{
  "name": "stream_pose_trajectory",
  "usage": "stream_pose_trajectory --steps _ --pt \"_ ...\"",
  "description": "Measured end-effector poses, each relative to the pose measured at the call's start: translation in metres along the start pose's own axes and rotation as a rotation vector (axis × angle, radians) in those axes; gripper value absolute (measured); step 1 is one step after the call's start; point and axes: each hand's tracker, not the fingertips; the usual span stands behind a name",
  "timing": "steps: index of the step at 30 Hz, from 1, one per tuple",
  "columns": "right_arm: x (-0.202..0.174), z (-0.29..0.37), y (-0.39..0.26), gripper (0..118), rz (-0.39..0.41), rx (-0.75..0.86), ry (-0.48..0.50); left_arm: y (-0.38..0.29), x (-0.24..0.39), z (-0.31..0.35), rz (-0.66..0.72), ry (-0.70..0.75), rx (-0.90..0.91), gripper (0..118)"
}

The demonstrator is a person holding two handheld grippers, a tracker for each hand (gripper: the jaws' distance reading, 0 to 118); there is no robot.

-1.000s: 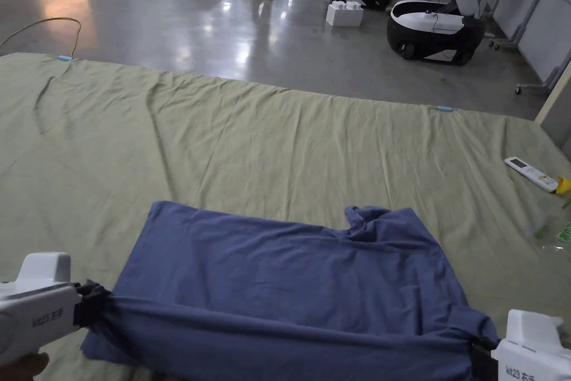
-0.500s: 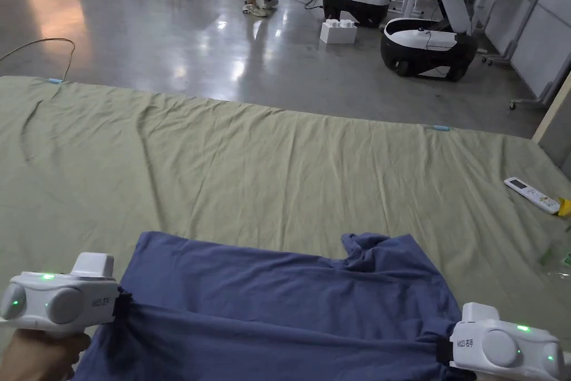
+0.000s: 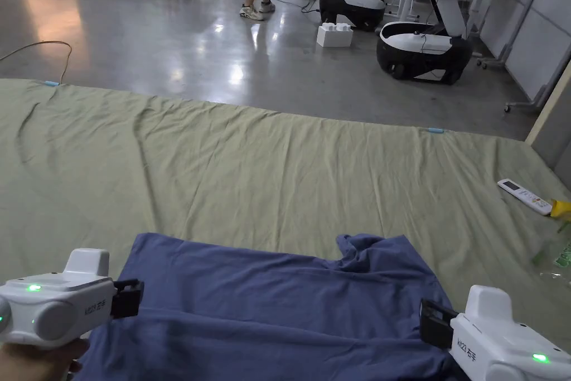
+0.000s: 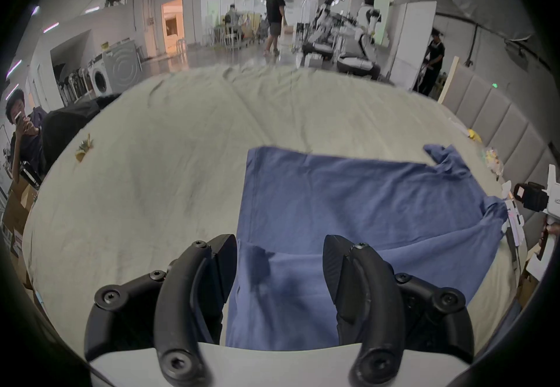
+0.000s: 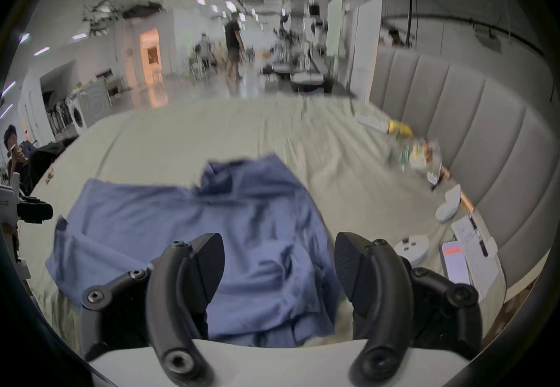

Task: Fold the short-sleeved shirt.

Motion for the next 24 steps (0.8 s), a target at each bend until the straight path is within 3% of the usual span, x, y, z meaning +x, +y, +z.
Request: stream_pose_trajectory --steps 5,7,8,9,10,12,15,24 --pt "-0.035 0.054 0.012 79 -0.012 0.234 0.025 -0.003 0.021 0.053 -0.020 -0.019 0.219 59" --pt "-0.050 0.074 0.016 75 -0.004 0.312 0.026 -0.008 0.034 0.078 -0.058 -0.005 0.311 52" --pt "-0.056 0.082 0.017 68 -0.007 0.337 0.030 -0.009 0.041 0.093 -0.064 0.003 0.348 43" --pt "-0.063 0.091 0.018 51 0.000 0.368 0.028 -0.010 0.047 0.108 -0.058 0.010 0.379 25" --pt "-0.069 0.098 0.020 38 0.019 0.412 0.025 -0.012 0.052 0.118 -0.045 0.016 0.414 16" --pt "-0.077 0.108 0.019 16 0.006 0.429 0.026 -0.016 0.050 0.130 -0.022 0.001 0.460 10" --pt "-0.082 0.120 0.013 5 -0.025 0.471 0.046 -0.022 0.053 0.150 -0.043 0.006 0.507 5" --pt "-0.087 0.134 0.010 2 0.009 0.549 0.019 -0.033 0.052 0.174 -0.109 0.068 0.555 4"
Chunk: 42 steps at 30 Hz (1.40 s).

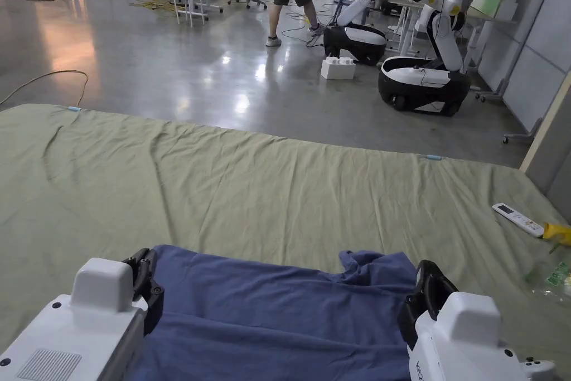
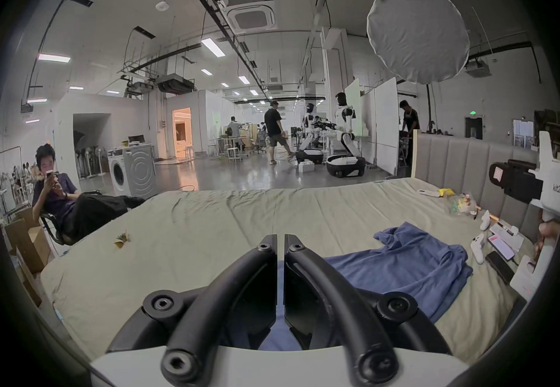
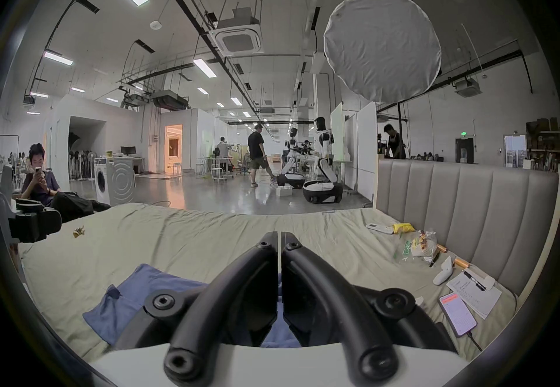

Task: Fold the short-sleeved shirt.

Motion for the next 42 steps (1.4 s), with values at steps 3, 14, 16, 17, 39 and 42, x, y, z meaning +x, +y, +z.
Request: stream_pose_trajectory --steps 3,14,16,17,39,42 --pt "0.002 0.000 -0.001 2 0.014 -0.010 0.005 -0.008 -0.014 -0.009 0.042 0.014 -0.113 4" --pt "0.012 -0.002 -0.025 2 0.067 -0.112 -0.004 -0.081 -0.071 -0.075 0.209 0.000 -0.582 4" --pt "0.014 -0.002 -0.030 2 0.076 -0.127 -0.006 -0.093 -0.078 -0.092 0.232 0.018 -0.676 6" --pt "0.015 -0.002 -0.032 2 0.077 -0.135 -0.008 -0.099 -0.079 -0.099 0.242 0.021 -0.695 14" --pt "0.106 -0.013 -0.095 4 -0.065 -0.631 -0.095 -0.134 -0.057 -0.120 0.098 -0.083 -0.904 8" --pt "0.129 -0.025 -0.108 32 -0.013 -0.733 -0.093 -0.131 -0.060 -0.117 0.094 -0.090 -0.882 8"
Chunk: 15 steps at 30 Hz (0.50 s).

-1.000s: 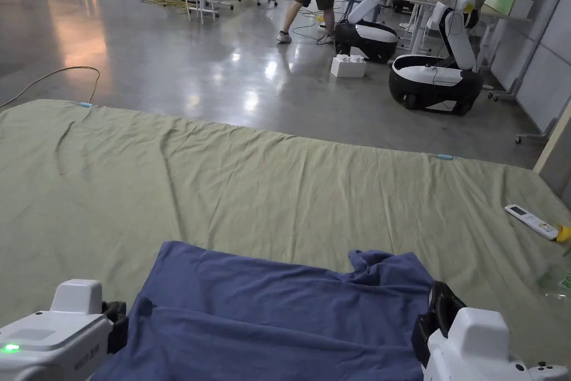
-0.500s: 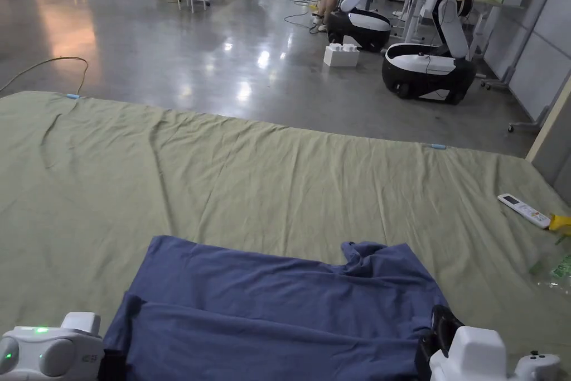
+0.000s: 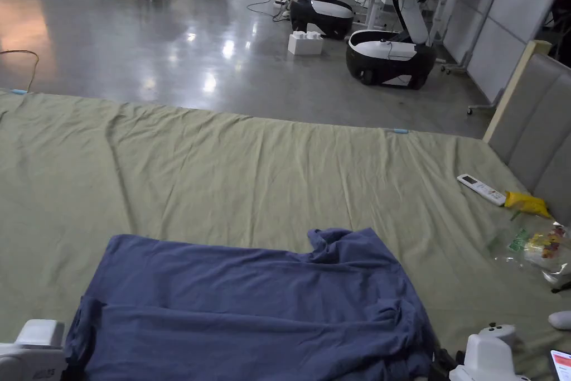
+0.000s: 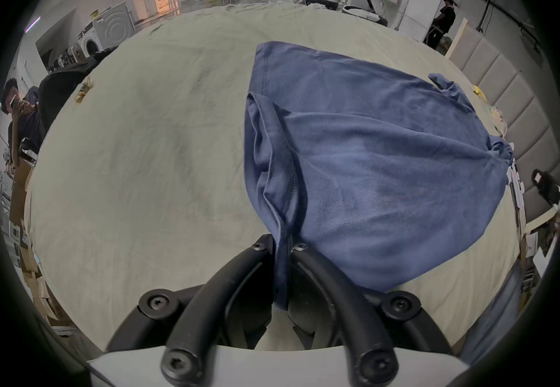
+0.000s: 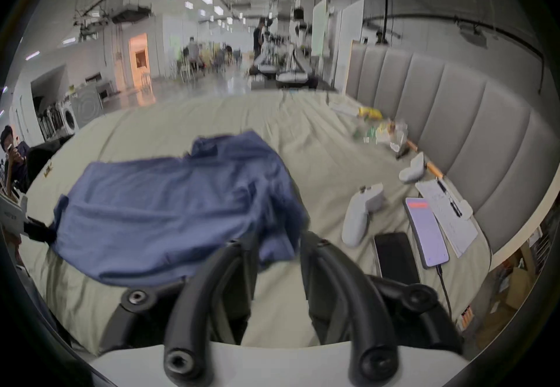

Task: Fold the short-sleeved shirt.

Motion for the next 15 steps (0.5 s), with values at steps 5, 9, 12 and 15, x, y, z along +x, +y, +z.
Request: stream_pose_trajectory --steps 5,9,12,15 --pt "0.015 -0.030 0.000 62 0.025 -0.160 -0.020 -0.003 -0.003 0.006 0.014 -0.002 0.027 8" --pt "0.014 -0.047 0.009 76 0.001 -0.177 0.003 -0.003 -0.003 0.003 0.007 0.001 0.021 8" --pt "0.009 -0.068 0.019 84 0.003 -0.211 0.011 -0.005 0.000 0.000 -0.003 0.003 0.014 8" --pt "0.001 -0.095 0.025 88 0.054 -0.311 0.036 -0.005 0.001 -0.003 -0.001 0.005 0.012 8"
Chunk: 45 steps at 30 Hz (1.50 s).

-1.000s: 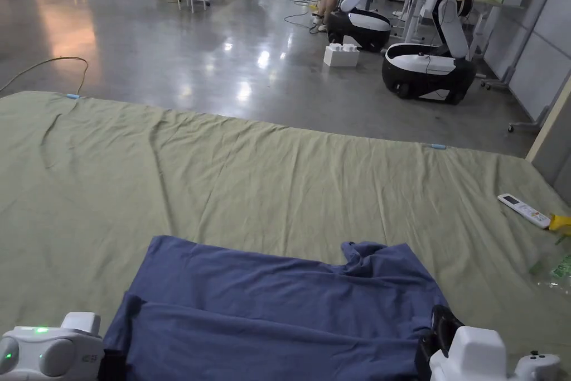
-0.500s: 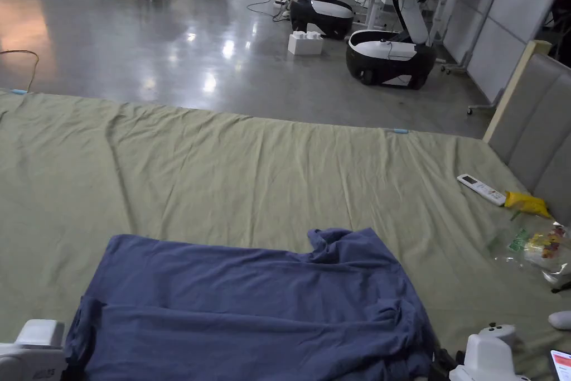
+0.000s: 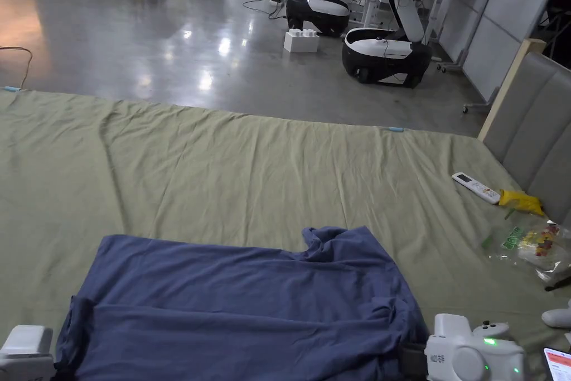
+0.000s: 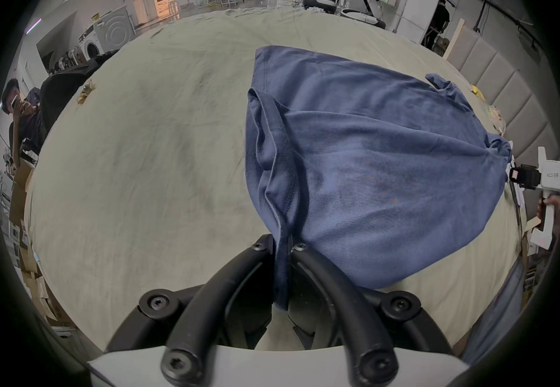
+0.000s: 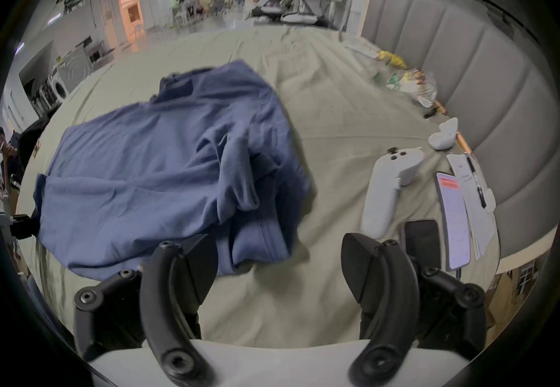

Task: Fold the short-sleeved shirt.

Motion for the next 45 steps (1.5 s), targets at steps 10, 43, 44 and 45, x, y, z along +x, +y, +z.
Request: stream_pose_trajectory --steps 10,43,44,45 --pt "-0.023 -0.027 -0.003 28 0.085 -0.045 0.045 -0.001 -0.001 -0.002 0.022 0.003 0.009 8" --pt "-0.004 0.129 -0.028 4 0.172 0.123 0.022 0.013 -0.015 0.137 0.051 -0.082 0.249 8" --pt "-0.001 0.133 -0.035 4 0.143 0.147 0.026 0.008 -0.019 0.139 0.062 -0.078 0.239 8" --pt "0.000 0.134 -0.041 4 0.157 0.134 0.025 0.001 -0.022 0.141 0.073 -0.075 0.236 8"
